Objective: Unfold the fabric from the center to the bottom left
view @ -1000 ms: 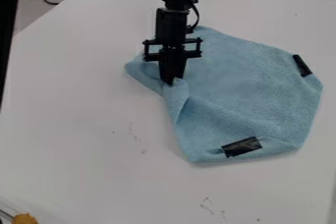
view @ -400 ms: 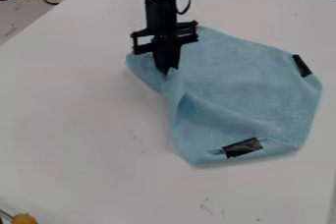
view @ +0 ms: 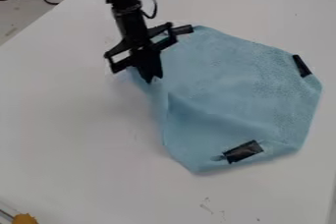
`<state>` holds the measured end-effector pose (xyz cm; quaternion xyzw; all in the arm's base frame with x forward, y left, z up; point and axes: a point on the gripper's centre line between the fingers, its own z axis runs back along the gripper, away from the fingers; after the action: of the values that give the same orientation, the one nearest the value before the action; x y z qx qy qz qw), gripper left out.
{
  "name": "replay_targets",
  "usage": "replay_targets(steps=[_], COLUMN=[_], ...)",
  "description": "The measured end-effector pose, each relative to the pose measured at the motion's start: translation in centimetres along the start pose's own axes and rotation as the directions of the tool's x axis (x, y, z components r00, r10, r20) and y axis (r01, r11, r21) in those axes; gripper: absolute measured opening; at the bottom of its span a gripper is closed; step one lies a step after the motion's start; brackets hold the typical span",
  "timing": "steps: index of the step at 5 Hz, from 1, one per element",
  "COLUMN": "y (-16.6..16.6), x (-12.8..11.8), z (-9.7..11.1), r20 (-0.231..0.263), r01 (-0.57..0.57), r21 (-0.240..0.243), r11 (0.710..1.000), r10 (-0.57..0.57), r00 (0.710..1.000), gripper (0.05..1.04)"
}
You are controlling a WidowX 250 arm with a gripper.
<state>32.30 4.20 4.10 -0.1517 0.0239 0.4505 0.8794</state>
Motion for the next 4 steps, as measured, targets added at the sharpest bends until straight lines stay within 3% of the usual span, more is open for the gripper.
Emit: replay_targets(steps=[2,3,4], y=[2.9,3.7,4.4], x=[-0.6,-1.0,-1.3], z=[-0.3,-0.6,-0.9], r20=[0.009,-0.01,-0.023], r01=[-0.019,-0.023,-0.039], r21=[-0.154,-0.164,-0.15], r11=[0.988,0.986,0.988], r10=[0.02,0.021,0.036], r00=[1.0,1.0,0.999], gripper=[0.109,0.29,0.577])
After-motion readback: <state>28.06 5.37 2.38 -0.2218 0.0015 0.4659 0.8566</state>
